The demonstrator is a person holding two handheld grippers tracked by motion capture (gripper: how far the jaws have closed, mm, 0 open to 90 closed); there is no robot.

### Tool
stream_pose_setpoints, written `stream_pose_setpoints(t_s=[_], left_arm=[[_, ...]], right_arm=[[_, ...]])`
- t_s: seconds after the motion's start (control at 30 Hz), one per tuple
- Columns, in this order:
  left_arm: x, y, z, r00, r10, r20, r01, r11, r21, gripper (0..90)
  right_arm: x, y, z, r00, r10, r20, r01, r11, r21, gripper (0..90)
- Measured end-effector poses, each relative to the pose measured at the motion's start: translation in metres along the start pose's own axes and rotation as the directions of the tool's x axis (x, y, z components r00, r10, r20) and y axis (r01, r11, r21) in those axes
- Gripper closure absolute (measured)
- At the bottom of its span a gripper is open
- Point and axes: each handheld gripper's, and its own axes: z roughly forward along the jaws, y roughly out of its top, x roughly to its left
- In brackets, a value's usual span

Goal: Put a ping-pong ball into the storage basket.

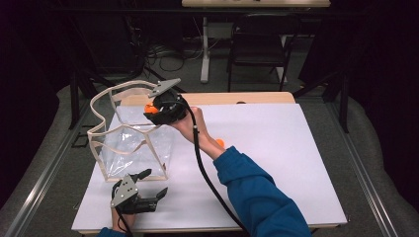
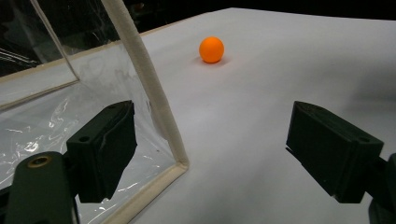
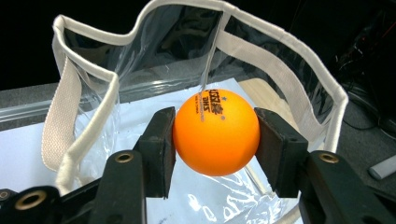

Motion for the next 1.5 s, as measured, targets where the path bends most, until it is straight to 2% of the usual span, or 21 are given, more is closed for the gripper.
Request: stream_pose_setpoints(t_s=[0.27, 0.37, 0.4, 0.43, 0.5, 0.67, 0.9, 1.2, 1.5], left_arm=[[0.000, 0.000, -0.001, 1.0000, 0.001, -0.001, -0.001, 1.0000, -0.001, 15.9], [0.000, 0.000, -0.001, 1.0000, 0.003, 0.000, -0.003, 1.0000, -0.002, 15.9], [0.000, 0.000, -0.001, 1.0000, 0.002, -0.001, -0.002, 1.0000, -0.004, 15.9], [0.000, 0.000, -0.001, 1.0000, 0.001, -0.002, -0.001, 1.0000, -0.005, 15.9], [0.000, 0.000, -0.002, 1.0000, 0.001, -0.001, -0.001, 1.0000, -0.005, 15.9], [0.000, 0.000, -0.001, 1.0000, 0.004, -0.001, -0.004, 1.0000, -0.003, 15.9], [0.000, 0.000, -0.001, 1.0000, 0.005, -0.001, -0.005, 1.0000, 0.001, 15.9], [0.000, 0.000, 0.000, 1.0000, 0.007, -0.005, -0.007, 1.0000, 0.002, 15.9], [-0.001, 0.000, 0.001, 0.9999, 0.010, -0.003, -0.010, 0.9999, 0.003, 15.9]], right_arm=[[-0.001, 0.000, 0.004, 0.9997, 0.020, -0.010, -0.020, 0.999, 0.036, 50.1], [0.001, 0.001, 0.006, 0.9997, 0.025, 0.002, -0.025, 0.998, 0.064, 35.1], [0.000, 0.001, 0.005, 0.9994, 0.034, -0.004, -0.034, 0.998, 0.062, 26.5], [0.000, 0.001, 0.005, 0.9994, 0.034, -0.004, -0.034, 0.998, 0.062, 26.5], [-0.001, 0.000, 0.003, 0.9991, 0.043, -0.005, -0.042, 0.998, 0.052, 16.1], [-0.005, -0.004, -0.008, 0.9980, 0.059, -0.024, -0.059, 0.998, 0.018, 10.0], [-0.010, -0.012, -0.028, 0.9965, 0.066, -0.052, -0.065, 0.998, 0.007, 3.7], [-0.013, -0.023, -0.042, 0.9956, 0.076, -0.055, -0.075, 0.997, 0.008, 2.0], [-0.012, -0.047, -0.054, 0.9955, 0.078, -0.054, -0.077, 0.997, 0.023, 1.2]])
